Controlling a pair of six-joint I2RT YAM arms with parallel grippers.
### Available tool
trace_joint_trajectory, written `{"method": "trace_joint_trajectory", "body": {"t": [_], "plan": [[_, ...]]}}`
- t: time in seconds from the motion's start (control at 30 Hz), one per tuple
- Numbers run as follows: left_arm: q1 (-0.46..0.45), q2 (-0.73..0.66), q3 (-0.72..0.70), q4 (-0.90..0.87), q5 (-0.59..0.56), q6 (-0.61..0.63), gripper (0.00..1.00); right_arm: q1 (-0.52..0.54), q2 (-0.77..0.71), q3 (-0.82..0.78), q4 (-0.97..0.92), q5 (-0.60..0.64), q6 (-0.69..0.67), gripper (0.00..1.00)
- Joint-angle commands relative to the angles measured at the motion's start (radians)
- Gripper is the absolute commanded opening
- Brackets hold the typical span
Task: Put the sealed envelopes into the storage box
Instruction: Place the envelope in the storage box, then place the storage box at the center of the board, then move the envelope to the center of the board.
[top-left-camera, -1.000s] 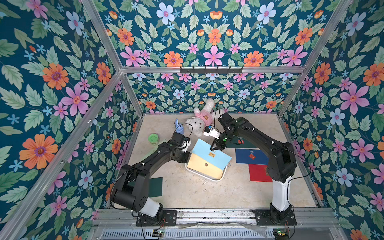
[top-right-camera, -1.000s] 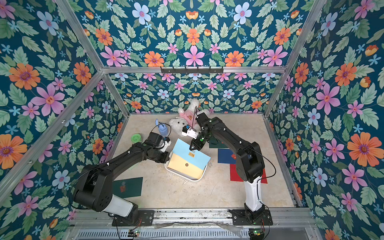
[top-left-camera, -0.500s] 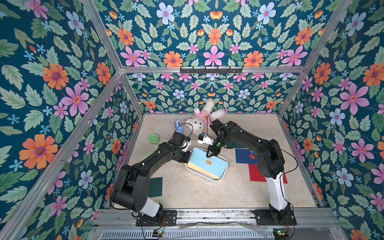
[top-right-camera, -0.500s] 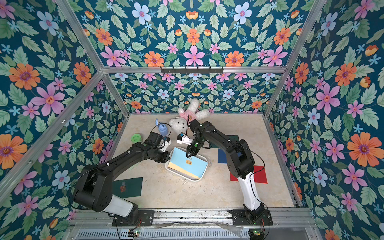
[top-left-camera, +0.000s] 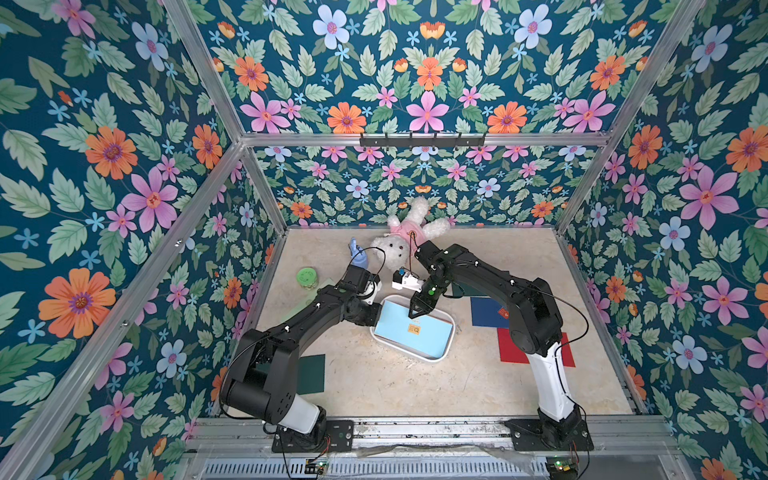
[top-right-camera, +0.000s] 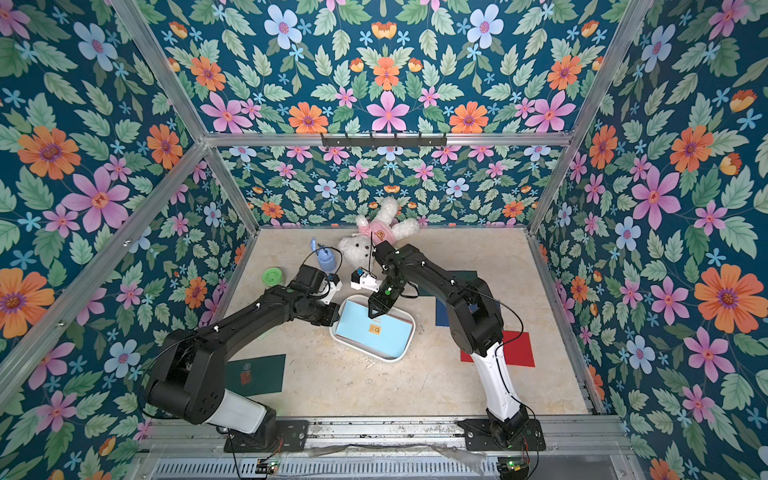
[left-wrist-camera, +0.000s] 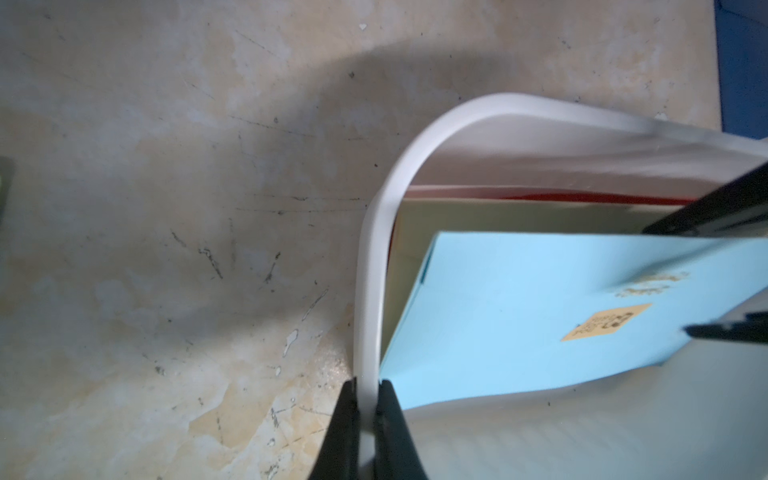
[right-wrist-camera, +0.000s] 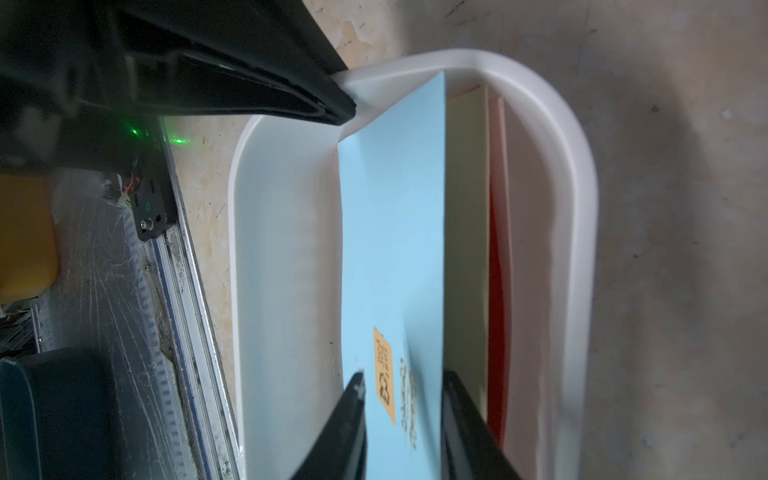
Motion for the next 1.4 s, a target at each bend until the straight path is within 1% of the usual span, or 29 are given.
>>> {"method": "trace_joint_trajectory", "body": {"t": [0.0,0.13,0.23,0.3,0.43,0.53,0.6,0.67,0.73,0.83,0.9,0.93,1.07,1.2,1.27,1.37], "plan": [[0.002,-0.004,-0.005,0.018,-0.036,-0.041,0.0,-0.017,-0.047,-0.001,0.025,0.039,0.018,0.38],[0.002,-0.004,-0.017,0.035,-0.072,-0.105,0.0,-0.054,-0.116,-0.026,0.078,0.105,0.072,0.42],[0.002,-0.005,-0.018,0.062,-0.12,-0.185,0.0,-0.097,-0.173,-0.079,0.149,0.15,0.153,0.43],[0.002,-0.007,-0.021,0.089,-0.145,-0.24,0.0,-0.132,-0.216,-0.142,0.229,0.191,0.245,0.45],[0.002,0.003,-0.024,0.136,-0.226,-0.341,0.0,-0.209,-0.313,-0.309,0.395,0.336,0.464,0.46],[0.003,0.029,-0.005,0.145,-0.263,-0.369,0.0,-0.267,-0.392,-0.449,0.487,0.431,0.603,0.47],[0.005,0.048,0.013,0.146,-0.285,-0.375,0.0,-0.299,-0.442,-0.534,0.532,0.483,0.667,0.47],[0.006,0.072,0.037,0.139,-0.295,-0.38,0.05,-0.335,-0.486,-0.614,0.56,0.502,0.732,0.48],[0.006,0.081,0.063,0.119,-0.299,-0.381,0.12,-0.364,-0.541,-0.685,0.57,0.515,0.796,0.48],[0.006,0.056,0.088,0.086,-0.3,-0.373,0.25,-0.396,-0.613,-0.79,0.56,0.515,0.879,0.48],[0.007,0.033,0.111,0.047,-0.305,-0.361,0.31,-0.405,-0.668,-0.856,0.545,0.491,0.922,0.49],[0.007,0.025,0.126,0.024,-0.311,-0.35,0.33,-0.407,-0.696,-0.89,0.536,0.474,0.946,0.49],[0.003,0.013,0.19,-0.089,-0.297,-0.308,0.33,-0.407,-0.786,-1.002,0.512,0.413,0.993,0.5],[-0.022,-0.029,0.209,-0.157,-0.257,-0.295,0.33,-0.407,-0.833,-1.085,0.491,0.39,1.021,0.5],[-0.054,-0.058,0.202,-0.177,-0.229,-0.311,0.34,-0.407,-0.853,-1.126,0.501,0.38,1.045,0.5],[-0.136,-0.094,0.178,-0.187,-0.236,-0.348,0.34,-0.407,-0.863,-1.182,0.546,0.358,1.083,0.5]]}}
